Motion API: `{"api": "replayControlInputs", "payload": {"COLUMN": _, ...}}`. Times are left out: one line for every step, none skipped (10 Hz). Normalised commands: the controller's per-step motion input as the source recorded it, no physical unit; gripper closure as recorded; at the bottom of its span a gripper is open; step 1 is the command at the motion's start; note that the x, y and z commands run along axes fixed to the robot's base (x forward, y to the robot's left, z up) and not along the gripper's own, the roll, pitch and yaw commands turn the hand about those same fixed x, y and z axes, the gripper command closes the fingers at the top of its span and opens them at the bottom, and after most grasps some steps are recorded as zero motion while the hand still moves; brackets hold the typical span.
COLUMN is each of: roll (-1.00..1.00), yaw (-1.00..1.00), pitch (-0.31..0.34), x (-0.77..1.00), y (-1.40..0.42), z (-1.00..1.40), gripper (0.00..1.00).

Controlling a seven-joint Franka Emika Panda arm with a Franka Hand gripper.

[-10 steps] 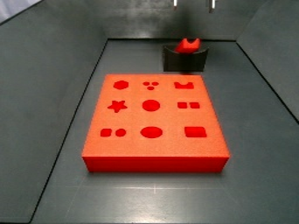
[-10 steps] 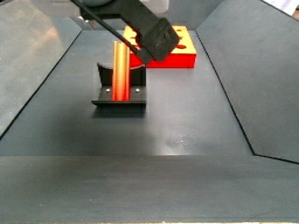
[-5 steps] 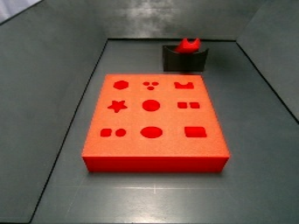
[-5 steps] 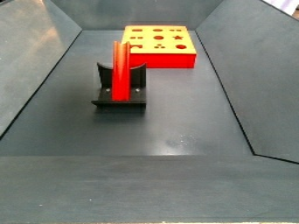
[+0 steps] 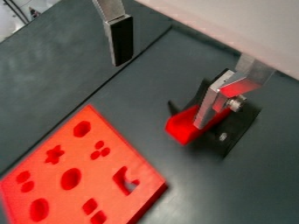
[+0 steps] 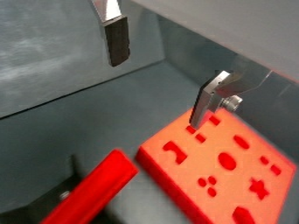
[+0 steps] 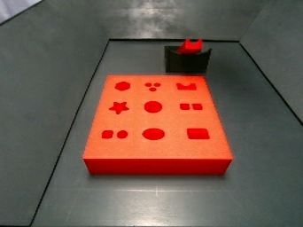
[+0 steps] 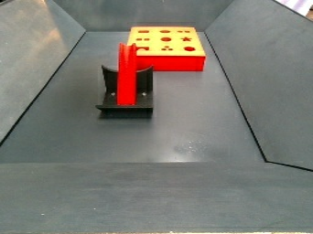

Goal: Pick up the arch object. Move up. Place the arch object on the fixture. Regrasp the arch object. Move to above the board. Insert the arch object.
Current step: Regrasp the arch object.

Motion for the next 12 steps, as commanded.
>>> {"api": "replayControlInputs", "payload": {"roll": 1.0, "yaw": 0.01, "pitch": 0.005, "x": -0.01, "y": -0.02, "z": 0.01, "gripper": 0.0}}
{"api": "replayControlInputs", "payload": {"roll": 1.0, "yaw": 0.01, "pitch": 0.003, "x": -0.01, "y": -0.02, "z": 0.01, "gripper": 0.0}}
{"api": "replayControlInputs", "payload": {"roll": 1.0, "yaw": 0.02, "pitch": 0.001, "x": 0.0, "y": -0.02, "z": 0.01, "gripper": 0.0}}
{"api": "replayControlInputs", "payload": {"roll": 1.0, "yaw": 0.02, "pitch": 0.002, "x": 0.01, "y": -0.02, "z": 0.0, "gripper": 0.0}}
{"api": "replayControlInputs", "payload": {"roll": 1.0, "yaw": 0.02, "pitch": 0.006, "x": 0.0, "y": -0.02, "z": 0.0, "gripper": 0.0}}
{"api": "replayControlInputs", "payload": {"roll": 1.0, "yaw": 0.02, "pitch": 0.01, "x": 0.01, "y": -0.02, "z": 0.0, "gripper": 0.0}}
{"api": "replayControlInputs", "payload": {"roll": 1.0, "yaw": 0.02, "pitch": 0.018, "x": 0.02, "y": -0.02, "z": 0.0, "gripper": 0.0}}
{"api": "replayControlInputs", "payload": {"roll": 1.0, "yaw": 0.02, "pitch": 0.031, "x": 0.03, "y": -0.02, "z": 0.0, "gripper": 0.0}}
{"api": "replayControlInputs", "payload": {"roll": 1.0, "yaw": 0.03, "pitch": 0.041, "x": 0.04, "y": -0.03, "z": 0.0, "gripper": 0.0}}
{"api": "replayControlInputs", "payload": {"roll": 1.0, "yaw": 0.03, "pitch": 0.059, "x": 0.06, "y": -0.03, "z": 0.0, "gripper": 0.0}}
{"api": "replayControlInputs", "payload": {"roll": 1.0, "yaw": 0.04, "pitch": 0.075, "x": 0.07, "y": -0.03, "z": -0.01, "gripper": 0.0}}
{"api": "replayControlInputs", "payload": {"roll": 1.0, "yaw": 0.04, "pitch": 0.087, "x": 0.08, "y": -0.03, "z": -0.01, "gripper": 0.0}}
